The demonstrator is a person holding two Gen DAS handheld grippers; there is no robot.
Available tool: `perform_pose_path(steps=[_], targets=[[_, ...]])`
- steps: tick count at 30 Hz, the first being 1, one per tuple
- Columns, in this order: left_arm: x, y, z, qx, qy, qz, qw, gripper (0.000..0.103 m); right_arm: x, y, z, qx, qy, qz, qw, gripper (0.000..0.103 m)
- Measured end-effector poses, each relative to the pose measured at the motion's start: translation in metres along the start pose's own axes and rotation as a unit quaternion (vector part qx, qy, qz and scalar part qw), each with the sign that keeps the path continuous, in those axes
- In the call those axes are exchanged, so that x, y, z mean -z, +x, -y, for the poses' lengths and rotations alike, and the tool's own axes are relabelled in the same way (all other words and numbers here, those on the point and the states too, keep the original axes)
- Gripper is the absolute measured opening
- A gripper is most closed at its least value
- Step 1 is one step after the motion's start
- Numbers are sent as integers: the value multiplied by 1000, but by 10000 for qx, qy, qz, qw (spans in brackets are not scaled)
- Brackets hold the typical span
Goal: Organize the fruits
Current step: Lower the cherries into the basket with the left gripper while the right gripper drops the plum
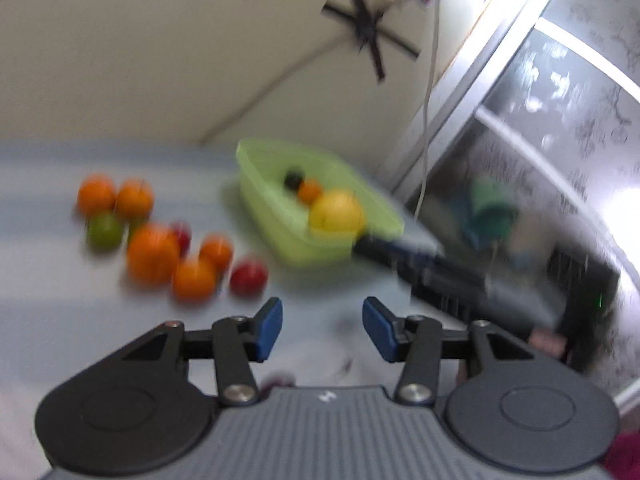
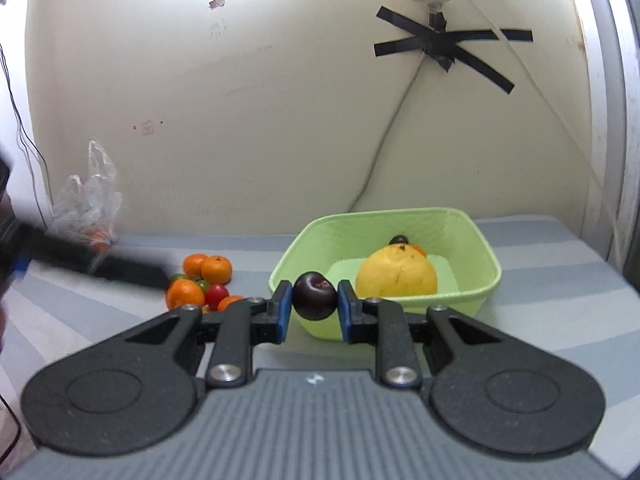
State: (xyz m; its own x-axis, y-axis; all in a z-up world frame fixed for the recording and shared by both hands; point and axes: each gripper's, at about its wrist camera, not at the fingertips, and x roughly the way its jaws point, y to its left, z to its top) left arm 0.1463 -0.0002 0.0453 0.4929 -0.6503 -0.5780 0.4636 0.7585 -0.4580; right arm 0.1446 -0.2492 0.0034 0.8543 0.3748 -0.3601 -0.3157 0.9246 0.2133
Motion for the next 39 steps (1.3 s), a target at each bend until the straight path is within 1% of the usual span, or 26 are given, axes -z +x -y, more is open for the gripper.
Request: perform_pose_path(steps=[2,4,7,9,10,11,12,13,15,18,19,22,25,26,30,34,36,37,39], targets=[[15,-1,0,-115,104,-50,9999,56,1,-2,-1,-52,-17,-21,10000,27],[27,2,1,-250,233,-94,9994,58,1,-6,-3,-55,-58,5,10000,27],[37,9,2,-471,426,-218,9977,58,0,-6,-2,-27,-56,26,10000,27],[41,13,4,-505,555,-294,9967,53,-1,-4,-1,-31,-22,-7,10000,27],[42,16,5,-506,596,-340,9964,46,-1,-2,-1,-28,-26,-21,10000,27],[43,16,5,-575,679,-283,9956,34,0,-1,-1,-20,-41,-28,10000,27],[42,17,7,-651,758,-259,9947,29,0,0,-1,-15,-53,-32,10000,27],[38,18,5,-615,727,-264,9951,29,0,1,-1,-21,-60,-37,10000,27],[26,17,1,-474,498,-206,9974,29,-1,2,0,-20,-57,-46,10000,27],[0,13,3,-348,486,74,9982,29,-8,3,2,-38,-45,0,10000,27],[-14,14,4,-270,480,181,9983,29,-11,4,2,-52,-38,26,10000,27],[-51,28,5,-110,438,436,9980,29,-17,15,2,-57,-159,39,9999,27],[-79,54,-2,31,223,441,9988,29,-15,29,0,149,-320,1,9994,27],[-86,64,-4,9,171,419,9990,29,-13,32,0,198,-361,10,9992,27],[-94,99,-6,-101,149,199,9996,29,-6,37,3,370,-482,38,9981,28],[-92,118,-6,-132,166,104,9997,29,-3,40,4,476,-574,101,9972,29],[-90,122,-5,-152,161,115,9997,31,-2,40,5,483,-590,129,9970,33],[-90,124,-3,-144,144,113,9997,33,-2,39,4,492,-600,149,9969,34],[-91,124,-2,-149,123,120,9997,33,-2,36,4,537,-658,264,9960,41]])
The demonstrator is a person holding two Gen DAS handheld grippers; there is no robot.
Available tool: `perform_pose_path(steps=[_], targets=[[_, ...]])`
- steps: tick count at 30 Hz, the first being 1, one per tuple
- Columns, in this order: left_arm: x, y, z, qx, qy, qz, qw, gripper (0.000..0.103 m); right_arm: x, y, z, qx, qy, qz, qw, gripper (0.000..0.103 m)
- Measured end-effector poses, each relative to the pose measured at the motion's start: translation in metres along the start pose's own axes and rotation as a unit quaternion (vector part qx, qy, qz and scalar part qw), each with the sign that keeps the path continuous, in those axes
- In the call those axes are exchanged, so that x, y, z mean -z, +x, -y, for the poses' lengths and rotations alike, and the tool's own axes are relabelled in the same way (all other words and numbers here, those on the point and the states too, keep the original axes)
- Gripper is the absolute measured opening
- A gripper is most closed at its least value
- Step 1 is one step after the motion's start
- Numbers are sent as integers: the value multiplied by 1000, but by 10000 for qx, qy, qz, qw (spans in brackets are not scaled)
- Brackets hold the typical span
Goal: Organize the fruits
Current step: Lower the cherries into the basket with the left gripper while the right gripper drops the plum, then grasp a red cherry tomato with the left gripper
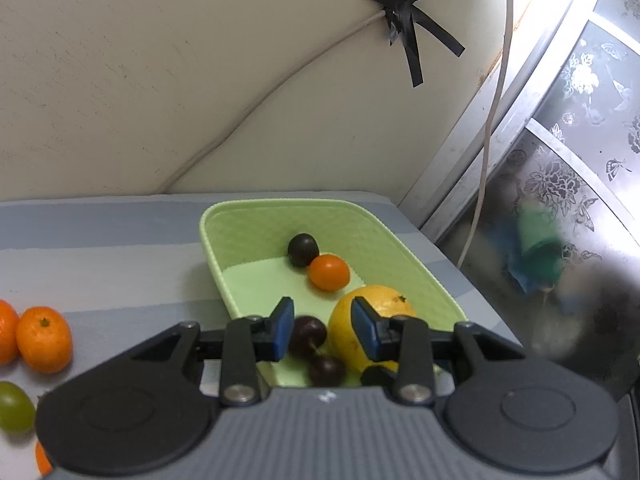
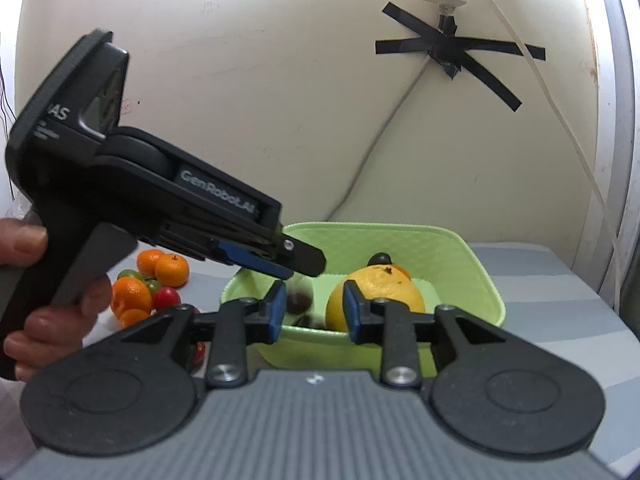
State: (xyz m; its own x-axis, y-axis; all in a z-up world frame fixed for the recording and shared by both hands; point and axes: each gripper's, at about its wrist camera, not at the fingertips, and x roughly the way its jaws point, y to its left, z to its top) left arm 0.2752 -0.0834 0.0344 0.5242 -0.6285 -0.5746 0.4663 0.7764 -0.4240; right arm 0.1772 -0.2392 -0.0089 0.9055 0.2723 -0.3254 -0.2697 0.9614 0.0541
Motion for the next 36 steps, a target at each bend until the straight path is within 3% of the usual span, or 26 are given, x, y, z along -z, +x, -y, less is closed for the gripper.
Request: perform_pose_path(steps=[3,7,11,16,20,23,25,26,30,32,36], targets=[[-2,-15,1,80,-36,130,9999,33,0,-9,1,35,-26,252,9997,41],[7,-68,0,194,-110,603,9979,33,-2,-20,9,96,206,564,9981,41],[34,-128,-6,-181,-100,1005,9947,33,-5,-30,19,70,559,828,9950,41],[77,-160,-12,-904,60,942,9914,33,-6,-43,17,-87,643,1063,9922,41],[102,-162,-29,-839,-378,720,9931,33,-8,-42,10,-754,831,508,9924,42],[125,-164,-34,-425,-605,597,9955,33,-4,-48,-3,-1202,811,-138,9893,42],[138,-158,-24,-83,-459,415,9980,44,4,-64,-9,-1446,740,-279,9863,42],[144,-155,-15,-2,-292,334,9990,50,8,-71,-12,-1463,640,-339,9866,42],[158,-138,21,14,503,104,9987,57,6,-63,-22,-1108,266,-623,9915,42],[161,-133,30,-91,616,107,9980,62,0,-48,-23,-1179,340,-749,9896,43],[170,-128,38,-110,711,22,9974,62,-4,-20,-35,-1225,153,-938,9879,42]])
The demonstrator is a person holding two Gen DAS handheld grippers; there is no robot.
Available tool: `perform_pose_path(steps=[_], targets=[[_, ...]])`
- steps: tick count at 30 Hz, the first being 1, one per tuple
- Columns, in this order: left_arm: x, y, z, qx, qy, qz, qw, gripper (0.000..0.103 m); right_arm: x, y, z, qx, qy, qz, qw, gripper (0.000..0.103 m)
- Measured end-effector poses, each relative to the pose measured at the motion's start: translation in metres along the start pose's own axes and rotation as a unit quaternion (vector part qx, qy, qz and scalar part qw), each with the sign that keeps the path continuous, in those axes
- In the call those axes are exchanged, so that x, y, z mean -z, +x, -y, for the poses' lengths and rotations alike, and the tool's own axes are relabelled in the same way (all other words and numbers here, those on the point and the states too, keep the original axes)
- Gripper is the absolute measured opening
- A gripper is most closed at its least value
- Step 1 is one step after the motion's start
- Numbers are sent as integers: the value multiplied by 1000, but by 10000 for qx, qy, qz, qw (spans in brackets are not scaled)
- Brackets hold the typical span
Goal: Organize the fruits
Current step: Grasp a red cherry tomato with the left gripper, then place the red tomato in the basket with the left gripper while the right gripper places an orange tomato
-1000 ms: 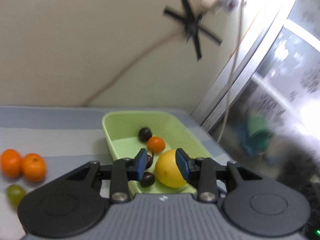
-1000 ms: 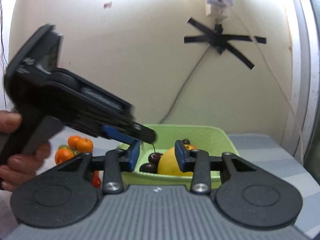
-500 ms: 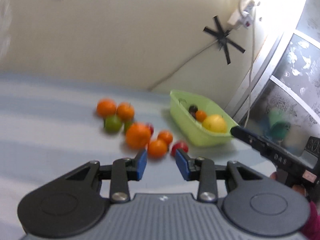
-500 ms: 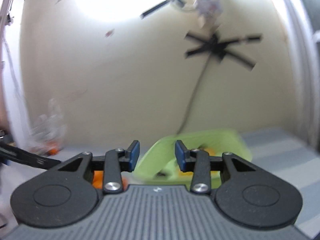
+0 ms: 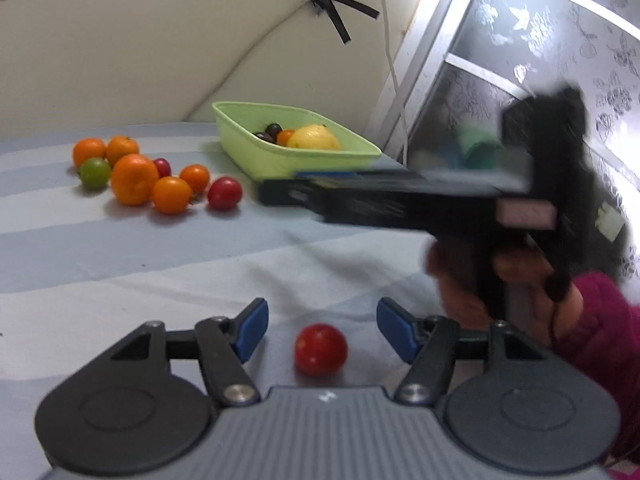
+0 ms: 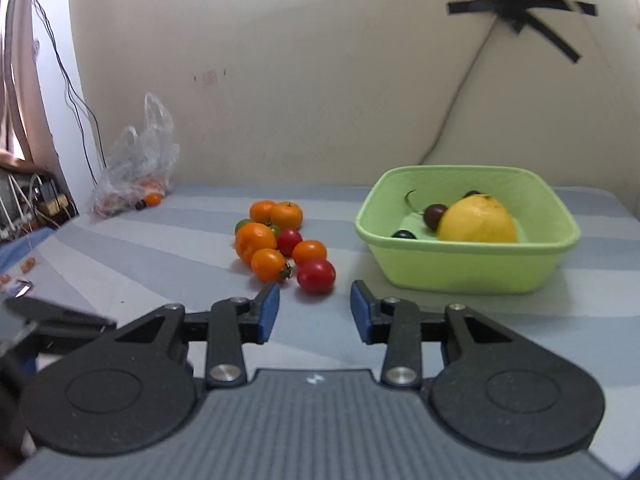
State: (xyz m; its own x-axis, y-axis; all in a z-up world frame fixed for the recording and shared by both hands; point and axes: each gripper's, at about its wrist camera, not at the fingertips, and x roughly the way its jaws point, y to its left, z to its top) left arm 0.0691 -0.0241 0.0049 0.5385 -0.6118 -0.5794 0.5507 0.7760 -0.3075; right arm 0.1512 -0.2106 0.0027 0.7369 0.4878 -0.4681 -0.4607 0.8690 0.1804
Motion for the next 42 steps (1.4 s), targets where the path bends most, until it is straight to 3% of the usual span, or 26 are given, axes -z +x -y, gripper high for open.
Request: perform_pose_path(steps=[3,5,7,11,16,19,25,29,34,39,42], targets=[[7,7,8,-193,210,-107,9995,56,-6,14,-13,-92,-293,-23,9995,42],[10,6,10,-282,361,-46,9989,36,-12,23,-23,-130,-567,3,9983,42],[12,1,4,-197,270,46,9994,28,-17,33,-34,-212,-885,-38,9958,42],[16,-13,-11,-221,4,177,9996,28,-20,59,-50,-170,-1506,-301,9880,42],[22,-40,-37,-610,-293,419,9968,28,-16,83,-55,-141,-1920,-652,9791,41],[19,-48,-54,-862,-504,499,9937,29,-9,83,-62,88,-2302,-528,9717,33],[17,-44,-58,-848,-503,481,9940,28,-7,37,-60,-15,-1649,-18,9863,33],[1,-38,-59,-554,-480,596,9955,14,0,-7,-39,166,-1025,383,9939,33],[-30,-34,-72,-24,-973,801,9920,14,10,-44,-3,607,-327,611,9957,33],[-32,-40,-79,-14,-1173,849,9895,16,20,-49,6,536,-94,527,9971,33],[-19,-54,-70,-45,-1035,798,9914,48,27,-43,-1,339,-111,401,9986,33]])
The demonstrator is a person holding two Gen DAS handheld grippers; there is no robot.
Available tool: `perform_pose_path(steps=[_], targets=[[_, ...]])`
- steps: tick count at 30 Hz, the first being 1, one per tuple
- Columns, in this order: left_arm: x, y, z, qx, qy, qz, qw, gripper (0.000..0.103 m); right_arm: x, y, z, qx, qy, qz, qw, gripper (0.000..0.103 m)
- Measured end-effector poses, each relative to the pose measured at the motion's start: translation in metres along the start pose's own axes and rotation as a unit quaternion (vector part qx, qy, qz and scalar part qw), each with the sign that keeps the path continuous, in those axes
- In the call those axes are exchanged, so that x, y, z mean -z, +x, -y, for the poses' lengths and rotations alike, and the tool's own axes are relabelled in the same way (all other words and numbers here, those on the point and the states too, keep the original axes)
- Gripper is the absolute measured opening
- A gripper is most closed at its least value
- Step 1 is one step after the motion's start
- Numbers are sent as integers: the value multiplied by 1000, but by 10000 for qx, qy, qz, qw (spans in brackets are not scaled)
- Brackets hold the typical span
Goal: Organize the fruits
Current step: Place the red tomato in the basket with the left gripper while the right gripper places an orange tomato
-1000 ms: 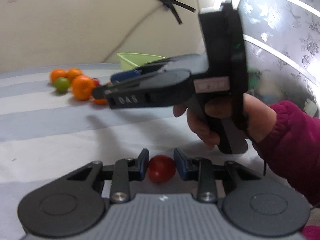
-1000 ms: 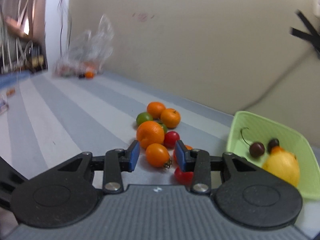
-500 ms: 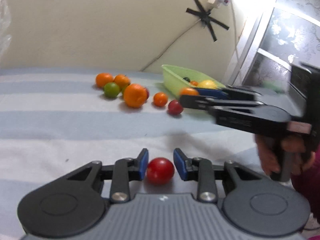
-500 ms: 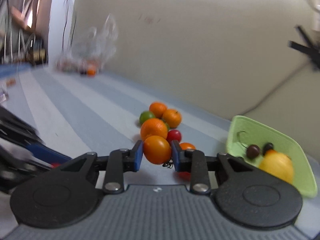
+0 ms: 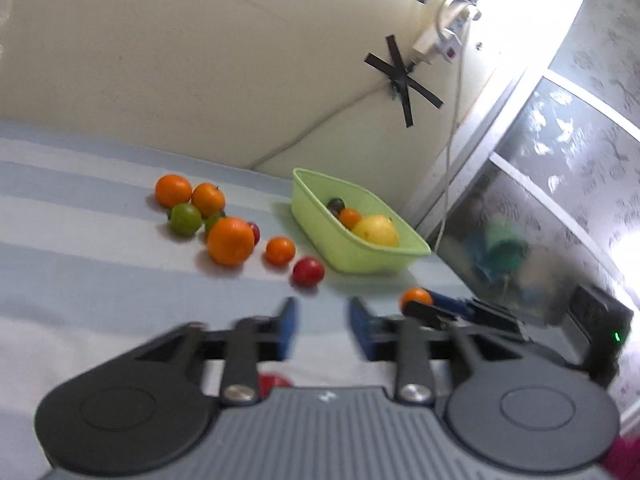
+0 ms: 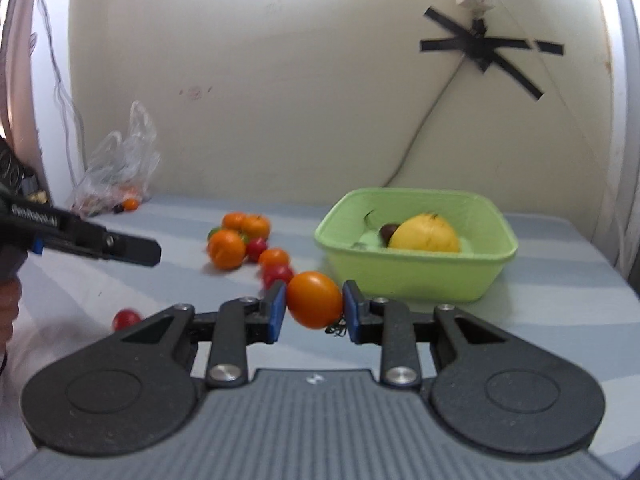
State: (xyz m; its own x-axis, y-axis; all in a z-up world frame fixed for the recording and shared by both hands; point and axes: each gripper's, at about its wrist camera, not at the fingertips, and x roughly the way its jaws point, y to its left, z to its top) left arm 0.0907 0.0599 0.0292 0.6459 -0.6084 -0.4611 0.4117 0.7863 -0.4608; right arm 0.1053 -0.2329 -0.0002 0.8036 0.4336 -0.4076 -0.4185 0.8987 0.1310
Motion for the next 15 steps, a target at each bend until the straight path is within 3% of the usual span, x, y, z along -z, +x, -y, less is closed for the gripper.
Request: perform_pose_path(steps=[1,2,7,9,11,15], targets=[[4,-5,3,-137,126,34,9998,62,1,-1,-2,-65,20,-2,10000,33],[8,-9,6,-305,274,52,9991,65,3,-1,-4,-124,34,2,9999,33],[25,2,11,-696,665,-355,9947,65,4,-1,-11,-292,53,44,9995,33],[29,13,11,-771,780,-492,9927,56,4,-2,-11,-280,52,63,9996,33],[30,22,10,-872,884,-584,9905,30,4,-4,-9,-242,74,81,9996,33],[14,31,11,-661,851,-606,9923,30,0,-9,1,-125,137,194,9996,33]])
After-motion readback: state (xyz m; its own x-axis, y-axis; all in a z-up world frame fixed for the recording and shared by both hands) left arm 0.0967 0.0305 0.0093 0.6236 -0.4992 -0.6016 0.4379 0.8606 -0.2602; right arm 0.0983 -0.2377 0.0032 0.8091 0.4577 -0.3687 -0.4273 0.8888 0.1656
